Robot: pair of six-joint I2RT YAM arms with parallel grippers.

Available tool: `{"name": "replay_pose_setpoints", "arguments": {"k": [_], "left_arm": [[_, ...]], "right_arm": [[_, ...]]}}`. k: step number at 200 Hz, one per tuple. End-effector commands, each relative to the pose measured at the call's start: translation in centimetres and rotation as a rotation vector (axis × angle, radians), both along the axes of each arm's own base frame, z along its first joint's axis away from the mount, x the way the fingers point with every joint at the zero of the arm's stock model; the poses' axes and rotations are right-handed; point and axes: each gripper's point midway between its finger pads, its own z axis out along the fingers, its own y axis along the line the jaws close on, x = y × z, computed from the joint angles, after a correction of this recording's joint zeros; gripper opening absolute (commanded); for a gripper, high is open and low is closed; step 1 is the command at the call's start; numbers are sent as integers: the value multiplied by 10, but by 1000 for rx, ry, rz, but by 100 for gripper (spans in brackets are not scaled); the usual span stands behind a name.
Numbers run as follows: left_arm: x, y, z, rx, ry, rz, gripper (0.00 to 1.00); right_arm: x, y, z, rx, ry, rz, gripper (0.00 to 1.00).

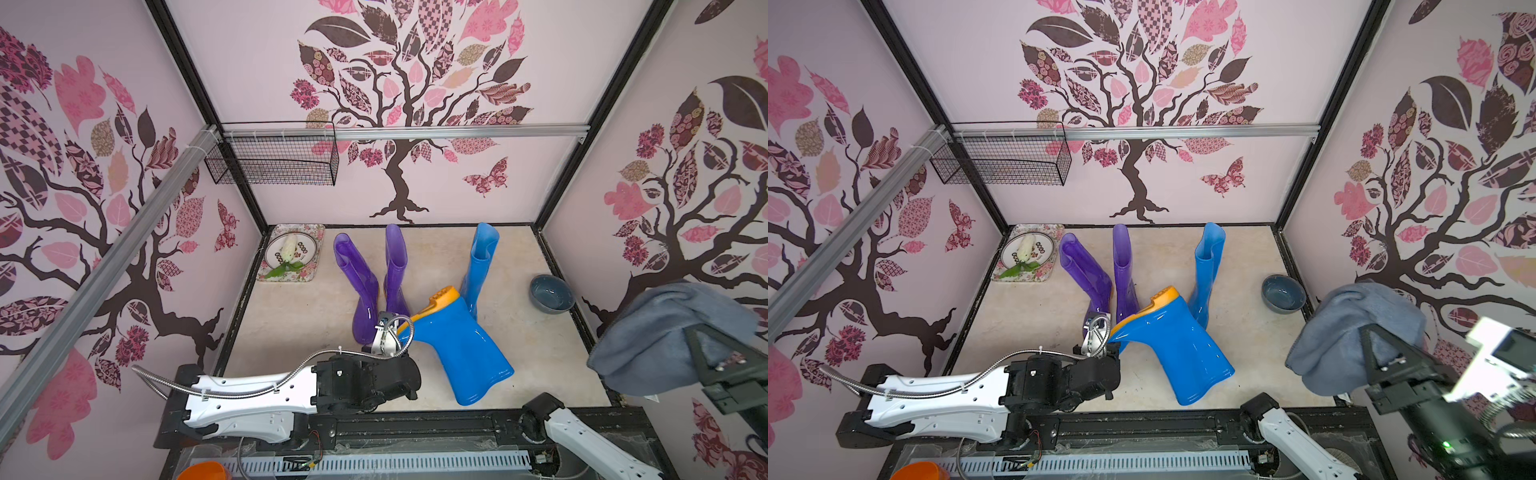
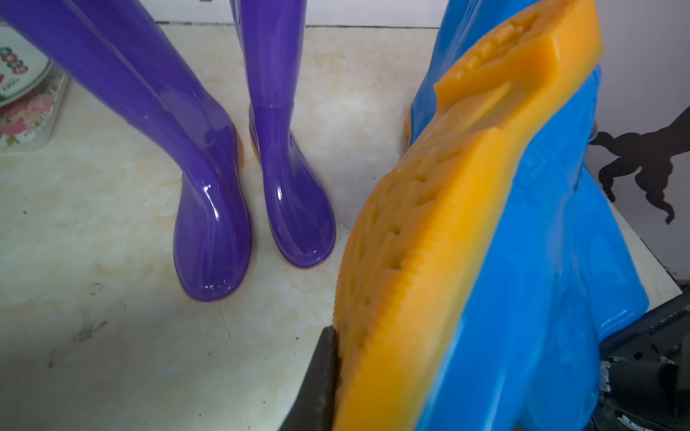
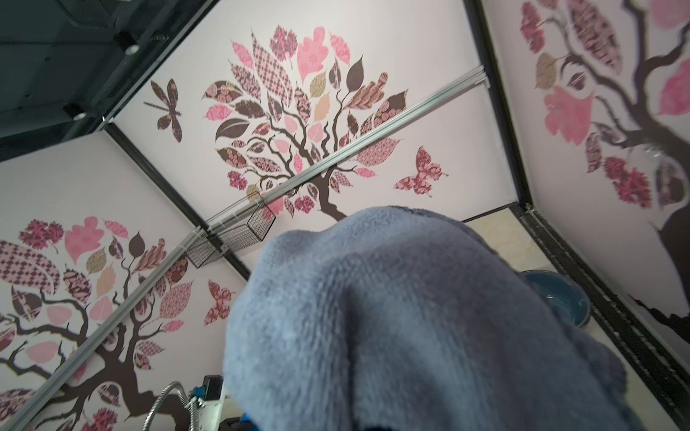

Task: Wipe the rubber boots with a cloth
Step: Place the rubber boot at the center of the board.

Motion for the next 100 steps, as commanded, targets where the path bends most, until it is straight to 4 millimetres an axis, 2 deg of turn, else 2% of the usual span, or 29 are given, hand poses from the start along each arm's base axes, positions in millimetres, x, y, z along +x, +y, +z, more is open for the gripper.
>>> {"name": "replay_pose_setpoints", "arguments": {"k": [1,17,40,73,88,100], "left_arm": [[-5,-12,-22,-123,84,65,0],[-11,-15,-43,-70,110,65,0],[-18,-11,-70,-32,158,63,0],[-26,0,-98,-5,201,49,0],[-30,2,-106,26,213,30,0],[-32,2,-113,59,219,7,0]], "right_arm": [[36,58,-19,-13,88,202,0],[47,78,-43,26,139,266,0],[60,100,-89,130,235,345,0],[79,131,-178,272,413,449,0],[86,134,-211,288,468,440,0],[91,135,-229,295,498,430,0]]}}
